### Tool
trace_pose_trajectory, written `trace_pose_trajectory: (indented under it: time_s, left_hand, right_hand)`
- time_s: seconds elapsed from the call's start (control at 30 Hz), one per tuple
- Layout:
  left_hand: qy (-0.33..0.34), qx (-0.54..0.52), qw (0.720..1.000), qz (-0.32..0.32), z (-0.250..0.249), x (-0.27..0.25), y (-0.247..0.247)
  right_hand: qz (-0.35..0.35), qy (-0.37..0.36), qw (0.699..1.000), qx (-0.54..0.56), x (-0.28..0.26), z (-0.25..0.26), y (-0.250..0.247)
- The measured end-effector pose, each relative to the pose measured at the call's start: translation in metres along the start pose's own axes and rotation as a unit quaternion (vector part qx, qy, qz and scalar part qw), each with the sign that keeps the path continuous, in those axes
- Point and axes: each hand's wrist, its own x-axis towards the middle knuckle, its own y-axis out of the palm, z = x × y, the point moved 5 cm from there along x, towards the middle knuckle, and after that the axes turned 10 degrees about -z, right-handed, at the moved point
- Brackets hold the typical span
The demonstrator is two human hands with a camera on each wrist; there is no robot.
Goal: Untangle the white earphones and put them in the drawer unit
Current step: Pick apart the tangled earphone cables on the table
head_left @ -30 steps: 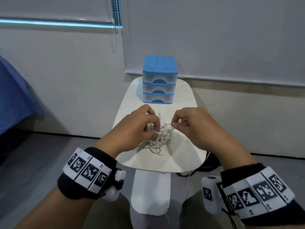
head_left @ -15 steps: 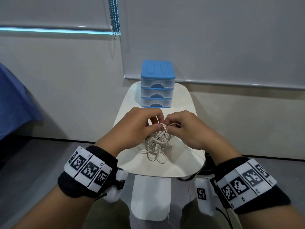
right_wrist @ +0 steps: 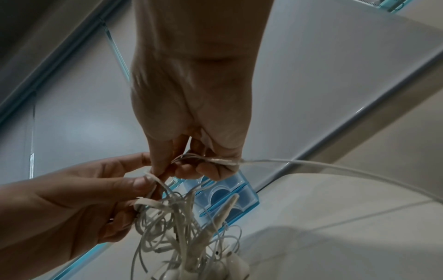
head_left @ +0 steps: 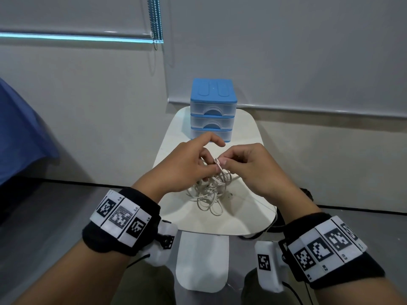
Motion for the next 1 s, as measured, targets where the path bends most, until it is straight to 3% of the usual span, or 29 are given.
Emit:
trace_pose_trajectory:
  time_s: [0.47,0.57,0.73,0.87,1.0]
  left_hand:
    - [0.009,-0.031,0.999,0.014,0.0,0.008,-0.005]
    - [0.018,-0.038,0.999,0.005,-0.004,0.009,-0.007]
    - [0.029,-0.044,0.998,-0.038,-0.008,0.013,-0.017]
    - [0.02,-0.112,0.99,-0.078,-0.008,0.013,-0.019]
    - [-0.014,-0.176,0.983,-0.038,-0.005,0.01,-0.012]
  right_hand:
    - [0.0,-0.006,0.999,0.032,0.003,0.008,-0.004]
    - [0.013,-0.042,0.999,-0.009,-0.001,0.015,0.0]
    - [-0.033,-0.046,0.996,-0.072,0.0,0.007,-0.013]
    - [-0.016,-0.05,0.992,-0.116,-0.003,0.005,-0.018]
    - [-0.046,-0.084,0.987,-0.126,-0.002,0.018,-0.019]
